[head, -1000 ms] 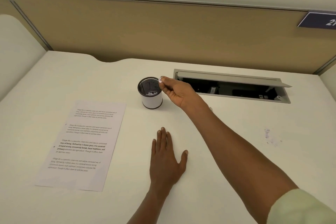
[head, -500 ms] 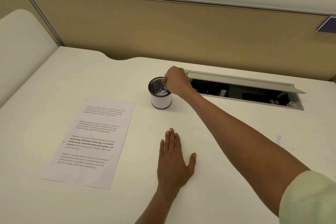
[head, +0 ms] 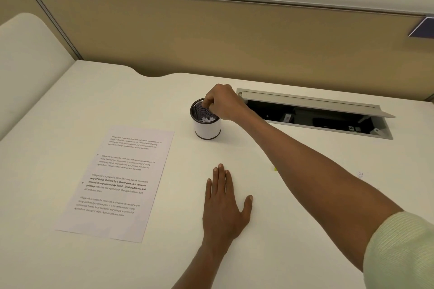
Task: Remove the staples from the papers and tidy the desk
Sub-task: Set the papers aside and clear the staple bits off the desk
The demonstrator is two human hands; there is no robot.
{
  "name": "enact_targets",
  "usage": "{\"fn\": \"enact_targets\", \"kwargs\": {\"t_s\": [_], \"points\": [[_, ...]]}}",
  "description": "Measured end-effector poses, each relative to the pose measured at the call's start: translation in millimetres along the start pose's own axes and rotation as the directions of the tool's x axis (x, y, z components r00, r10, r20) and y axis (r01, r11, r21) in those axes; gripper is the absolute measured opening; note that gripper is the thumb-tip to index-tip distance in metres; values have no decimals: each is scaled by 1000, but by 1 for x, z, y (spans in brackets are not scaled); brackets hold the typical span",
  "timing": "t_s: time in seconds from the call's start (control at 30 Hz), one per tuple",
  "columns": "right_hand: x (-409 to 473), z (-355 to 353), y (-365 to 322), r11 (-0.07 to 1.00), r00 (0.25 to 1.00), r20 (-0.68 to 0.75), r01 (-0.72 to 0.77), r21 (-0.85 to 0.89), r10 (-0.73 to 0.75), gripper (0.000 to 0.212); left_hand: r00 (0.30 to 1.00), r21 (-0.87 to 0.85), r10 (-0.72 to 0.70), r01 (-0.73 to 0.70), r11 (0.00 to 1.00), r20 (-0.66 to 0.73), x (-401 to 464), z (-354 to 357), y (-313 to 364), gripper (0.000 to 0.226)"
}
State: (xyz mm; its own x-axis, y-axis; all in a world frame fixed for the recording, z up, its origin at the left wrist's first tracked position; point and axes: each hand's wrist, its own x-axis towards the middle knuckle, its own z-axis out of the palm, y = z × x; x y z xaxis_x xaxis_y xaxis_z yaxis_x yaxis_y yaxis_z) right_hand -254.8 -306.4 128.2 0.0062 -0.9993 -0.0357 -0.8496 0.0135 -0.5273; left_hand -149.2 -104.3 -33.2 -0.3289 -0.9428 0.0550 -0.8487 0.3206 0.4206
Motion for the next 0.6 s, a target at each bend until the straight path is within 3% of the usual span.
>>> {"fn": "enact_targets", "kwargs": {"t_s": [0.23,0.47,0.53,0.6], "points": [[-3,11,-1,985,983,-104,138,-106,-149,21,1000,1,-5,5,1000,-2,0,0,0,85],[-2,17,3,982,987,-71,132,-137,-143,41,1000,9,-7,7,1000,10,0,0,0,86],[-6,14,4,991,990,-77,114,-74,-120,38,1000,13,-8,7,1000,22,0,-1,-1,86],[-10,11,4,990,995,-70,83,117,-75,37,1000,14,-5,4,1000,20,0,-1,-1,86]]}}
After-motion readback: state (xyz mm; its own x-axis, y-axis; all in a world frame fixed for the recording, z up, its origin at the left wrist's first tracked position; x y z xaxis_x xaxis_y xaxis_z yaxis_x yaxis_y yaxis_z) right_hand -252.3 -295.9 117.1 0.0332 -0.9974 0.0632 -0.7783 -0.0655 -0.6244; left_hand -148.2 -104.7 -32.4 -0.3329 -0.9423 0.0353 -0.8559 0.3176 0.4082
